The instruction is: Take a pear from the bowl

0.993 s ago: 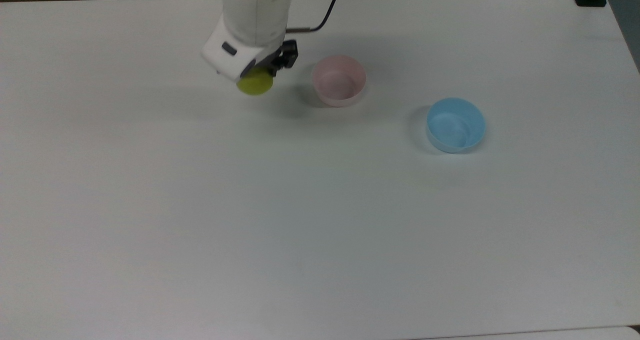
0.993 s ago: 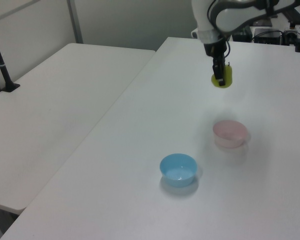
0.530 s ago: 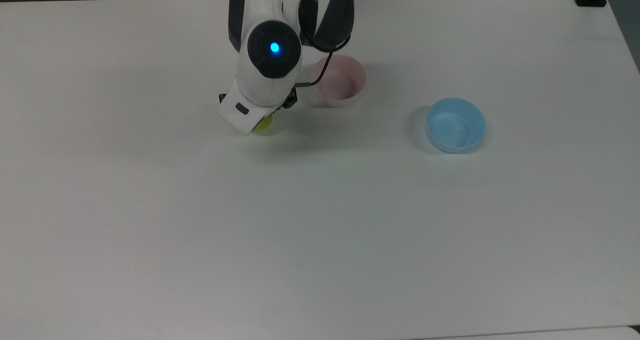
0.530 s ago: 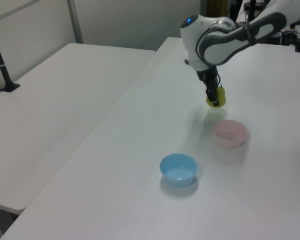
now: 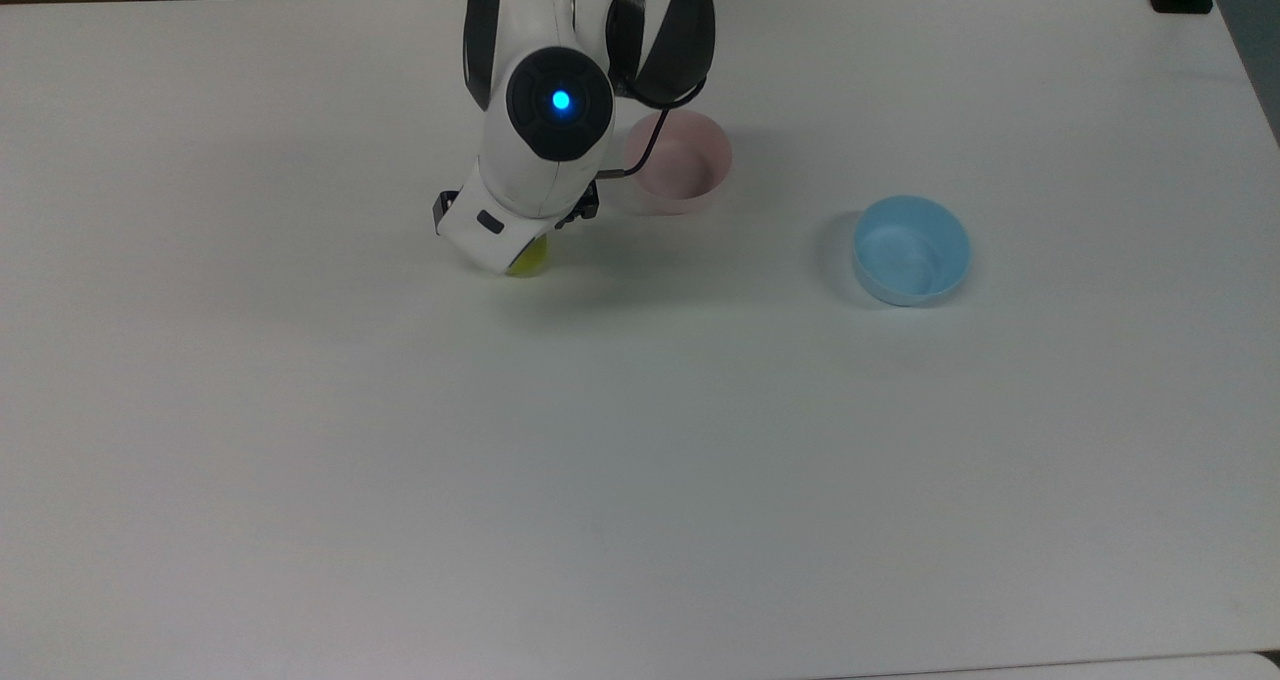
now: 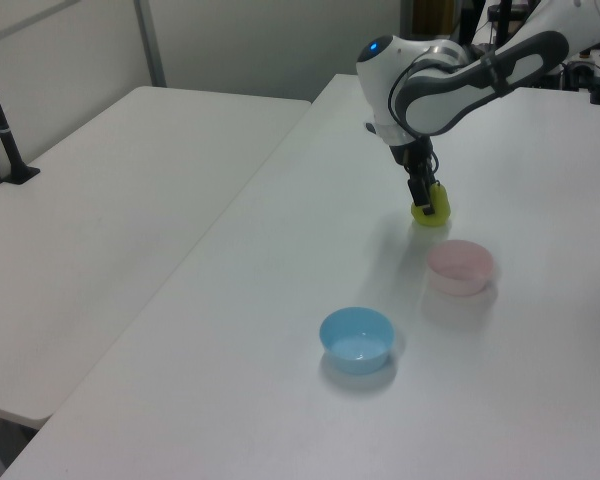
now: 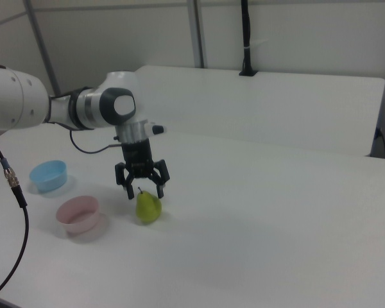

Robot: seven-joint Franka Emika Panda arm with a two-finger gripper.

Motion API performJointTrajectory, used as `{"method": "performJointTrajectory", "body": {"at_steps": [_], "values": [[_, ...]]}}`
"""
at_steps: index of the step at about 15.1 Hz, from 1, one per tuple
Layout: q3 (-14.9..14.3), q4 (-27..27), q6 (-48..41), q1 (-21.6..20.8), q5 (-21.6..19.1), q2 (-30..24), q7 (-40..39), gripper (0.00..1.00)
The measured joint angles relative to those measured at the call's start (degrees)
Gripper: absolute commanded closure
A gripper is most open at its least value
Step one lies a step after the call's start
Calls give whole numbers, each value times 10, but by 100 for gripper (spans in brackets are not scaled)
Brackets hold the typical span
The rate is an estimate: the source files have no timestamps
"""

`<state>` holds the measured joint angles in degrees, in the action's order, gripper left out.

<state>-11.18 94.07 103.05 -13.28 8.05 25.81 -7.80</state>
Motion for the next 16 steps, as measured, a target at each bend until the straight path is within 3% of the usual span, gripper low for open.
{"method": "performJointTrajectory", "body": {"at_steps": [10, 16], "values": [[0, -16, -32, 7, -7, -169, 91, 0], [45, -16, -68, 59, -12, -194, 94, 0]]}}
